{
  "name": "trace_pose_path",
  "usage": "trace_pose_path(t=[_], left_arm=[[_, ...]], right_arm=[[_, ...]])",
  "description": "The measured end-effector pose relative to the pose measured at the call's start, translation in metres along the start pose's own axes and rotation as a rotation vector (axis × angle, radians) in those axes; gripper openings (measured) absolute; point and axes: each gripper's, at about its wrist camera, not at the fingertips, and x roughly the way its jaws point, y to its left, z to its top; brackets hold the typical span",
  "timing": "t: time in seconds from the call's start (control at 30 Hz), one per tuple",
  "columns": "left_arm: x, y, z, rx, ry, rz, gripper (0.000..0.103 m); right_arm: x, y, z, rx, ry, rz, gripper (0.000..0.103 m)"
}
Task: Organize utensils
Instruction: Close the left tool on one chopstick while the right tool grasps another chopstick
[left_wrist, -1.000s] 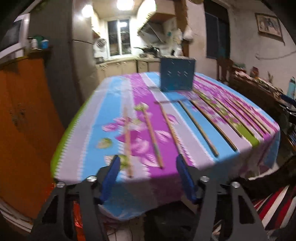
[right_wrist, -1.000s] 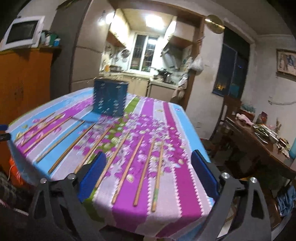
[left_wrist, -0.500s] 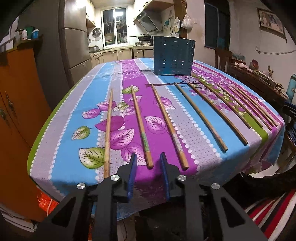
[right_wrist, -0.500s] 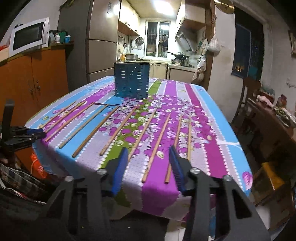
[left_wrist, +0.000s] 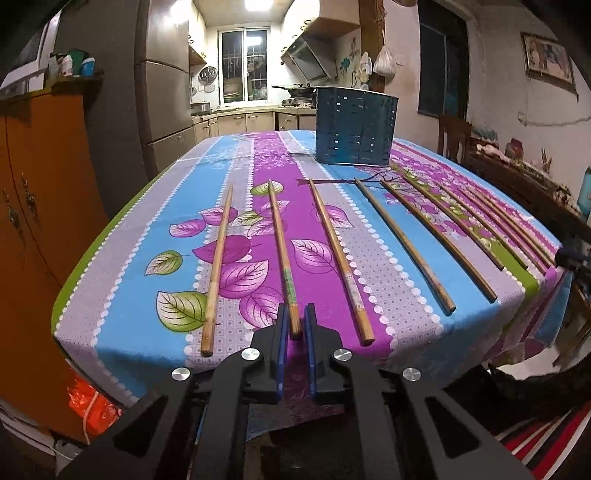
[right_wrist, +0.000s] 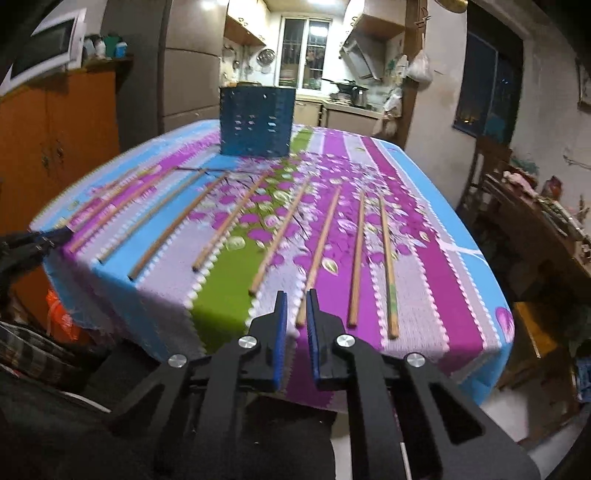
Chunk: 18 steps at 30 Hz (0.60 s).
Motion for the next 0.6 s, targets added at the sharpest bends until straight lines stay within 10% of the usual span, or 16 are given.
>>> trace_pose_path(t=[0.23, 0.6], left_arm=[[0.000, 0.004, 0.000, -0.013, -0.002, -0.023, 0.010], [0.002, 0.005, 0.004, -0.030, 0.012, -0.041, 0.010]], right_arm=[[0.000, -0.015, -0.008, 0.052, -0.038, -0.187, 0.009], [0.029, -0.025, -0.014, 0.064, -0.001, -0.161, 0.009]])
